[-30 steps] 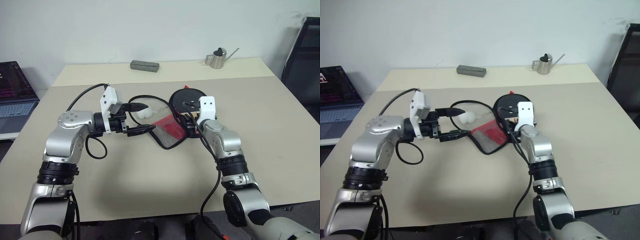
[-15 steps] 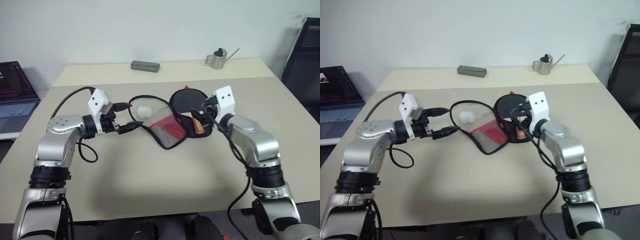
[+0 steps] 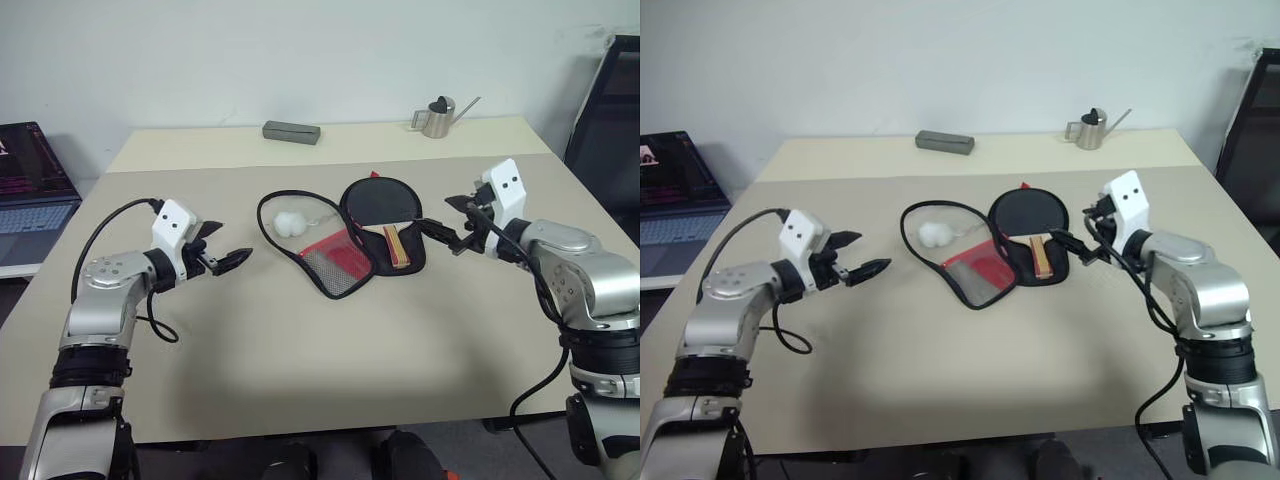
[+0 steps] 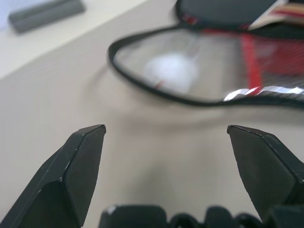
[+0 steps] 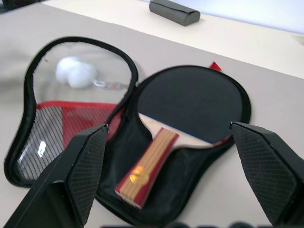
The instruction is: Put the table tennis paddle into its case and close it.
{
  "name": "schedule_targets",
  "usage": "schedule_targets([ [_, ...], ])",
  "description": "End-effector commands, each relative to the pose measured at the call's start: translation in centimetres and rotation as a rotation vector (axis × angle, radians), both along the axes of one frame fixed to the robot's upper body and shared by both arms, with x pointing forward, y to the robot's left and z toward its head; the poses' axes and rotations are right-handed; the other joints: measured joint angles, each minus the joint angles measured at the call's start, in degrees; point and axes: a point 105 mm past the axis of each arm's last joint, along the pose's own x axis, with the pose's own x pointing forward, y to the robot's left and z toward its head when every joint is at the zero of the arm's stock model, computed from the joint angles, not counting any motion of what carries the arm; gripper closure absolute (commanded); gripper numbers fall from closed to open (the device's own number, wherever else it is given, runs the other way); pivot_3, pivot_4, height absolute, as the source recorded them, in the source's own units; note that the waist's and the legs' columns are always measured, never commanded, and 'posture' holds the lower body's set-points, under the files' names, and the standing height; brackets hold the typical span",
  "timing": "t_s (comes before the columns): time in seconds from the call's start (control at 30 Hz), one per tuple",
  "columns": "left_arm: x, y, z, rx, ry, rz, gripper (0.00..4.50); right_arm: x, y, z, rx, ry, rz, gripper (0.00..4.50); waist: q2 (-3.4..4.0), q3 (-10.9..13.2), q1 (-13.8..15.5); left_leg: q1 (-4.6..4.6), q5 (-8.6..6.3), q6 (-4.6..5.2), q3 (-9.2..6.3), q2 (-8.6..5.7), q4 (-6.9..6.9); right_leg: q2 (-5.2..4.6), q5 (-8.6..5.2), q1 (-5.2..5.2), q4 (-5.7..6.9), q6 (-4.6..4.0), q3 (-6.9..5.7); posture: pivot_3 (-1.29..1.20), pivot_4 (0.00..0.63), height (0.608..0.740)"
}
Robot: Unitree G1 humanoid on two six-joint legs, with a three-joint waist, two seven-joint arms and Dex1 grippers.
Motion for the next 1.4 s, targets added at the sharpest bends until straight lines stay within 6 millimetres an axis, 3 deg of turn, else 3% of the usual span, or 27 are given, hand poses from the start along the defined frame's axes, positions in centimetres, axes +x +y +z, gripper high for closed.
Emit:
schedule_targets([
  [0.03, 0.8, 1.0, 0.0, 0.037, -0.033, 0.054, 0.0, -0.8, 0.1, 2.1, 0.013, -0.09, 0.028, 0.03, 0.0, 0.0, 0.1, -0.01, 0.0, 0.0, -0.01, 0.0, 0.0, 0.0, 0.0, 0.0, 0.0, 0.0, -0.01, 0.0, 0.15, 0.74],
  [0.2, 2.5, 0.1, -1.2, 0.034, -0.02, 0.059, 0.0, -2.6, 1.1, 2.2, -0.014, -0.092, 0.181, 0.03, -0.02, 0.0, 1.3, -0.04, 0.0, 0.0, -0.03, -0.05, 0.03, -0.02, 0.0, 0.01, -0.01, 0.01, -0.06, 0.0, 0.15, 0.74],
  [0.53, 4.5, -2.8, -1.8, 0.028, 0.004, -0.017, 0.0, -6.8, 0.8, 5.2, -0.033, -0.123, 0.467, 0.03, -0.09, 0.0, 1.7, -0.07, 0.0, 0.0, -0.04, -0.22, 0.05, -0.03, 0.01, 0.03, -0.04, 0.01, -0.13, 0.0, 0.15, 0.74],
  [0.97, 6.0, -5.2, -1.9, 0.022, 0.011, -0.044, 0.0, -7.2, 0.5, 5.3, -0.06, -0.14, 0.469, 0.03, -0.16, 0.0, 1.9, -0.09, 0.01, -0.01, -0.05, -0.22, 0.1, -0.05, 0.01, 0.03, -0.01, 0.02, -0.15, 0.0, 0.15, 0.74],
  [1.2, 7.1, -8.1, -1.3, 0.021, -0.002, -0.079, 0.0, -7.3, 0.7, 5.7, -0.055, -0.159, 0.466, 0.03, -0.19, 0.0, 1.9, -0.11, 0.01, -0.02, -0.03, -0.25, 0.11, -0.05, 0.02, 0.03, -0.01, 0.03, -0.15, 0.0, 0.15, 0.74],
  [1.4, 7.9, -11.7, 0.3, 0.025, -0.046, -0.155, 0.0, -7.8, 0.7, 5.8, -0.052, -0.164, 0.461, 0.03, -0.3, 0.0, 2.0, -0.14, 0.05, -0.08, -0.03, -0.25, 0.13, -0.05, 0.02, 0.03, -0.01, 0.04, -0.16, 0.0, 0.15, 0.74],
])
